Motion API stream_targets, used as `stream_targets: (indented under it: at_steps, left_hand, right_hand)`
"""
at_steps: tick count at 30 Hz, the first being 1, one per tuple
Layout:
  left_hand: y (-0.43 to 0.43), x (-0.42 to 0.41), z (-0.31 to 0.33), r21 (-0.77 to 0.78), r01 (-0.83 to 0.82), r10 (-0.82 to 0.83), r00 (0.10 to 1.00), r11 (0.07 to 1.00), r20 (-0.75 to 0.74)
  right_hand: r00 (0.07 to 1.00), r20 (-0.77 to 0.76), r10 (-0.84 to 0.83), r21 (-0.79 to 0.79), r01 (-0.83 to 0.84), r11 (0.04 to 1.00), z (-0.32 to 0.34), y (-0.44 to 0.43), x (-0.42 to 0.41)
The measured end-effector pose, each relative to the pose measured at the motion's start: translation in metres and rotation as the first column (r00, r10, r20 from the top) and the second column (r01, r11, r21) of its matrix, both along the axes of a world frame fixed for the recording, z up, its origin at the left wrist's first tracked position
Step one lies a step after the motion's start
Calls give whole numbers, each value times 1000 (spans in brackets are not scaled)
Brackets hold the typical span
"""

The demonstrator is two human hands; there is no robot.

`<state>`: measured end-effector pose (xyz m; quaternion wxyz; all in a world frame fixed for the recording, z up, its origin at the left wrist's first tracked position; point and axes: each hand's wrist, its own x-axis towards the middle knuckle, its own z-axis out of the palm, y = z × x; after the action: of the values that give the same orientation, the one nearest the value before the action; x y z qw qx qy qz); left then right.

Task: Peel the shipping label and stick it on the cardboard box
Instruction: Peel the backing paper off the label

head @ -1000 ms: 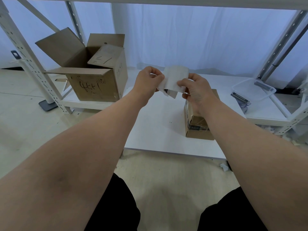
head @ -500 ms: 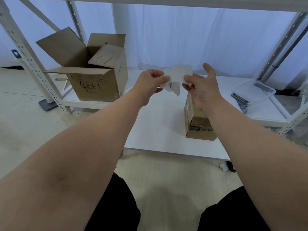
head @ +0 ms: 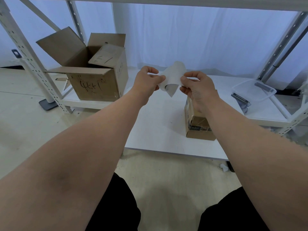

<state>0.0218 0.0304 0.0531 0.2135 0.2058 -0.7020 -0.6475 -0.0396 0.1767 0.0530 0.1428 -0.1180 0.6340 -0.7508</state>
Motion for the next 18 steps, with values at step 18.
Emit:
stream_targets:
  at_steps: [18]
  left_hand:
    - [-9,2,-3,-124,-85,90,995,989,36]
  right_hand:
    - [819,-562,118,387,134,912,3,2,8]
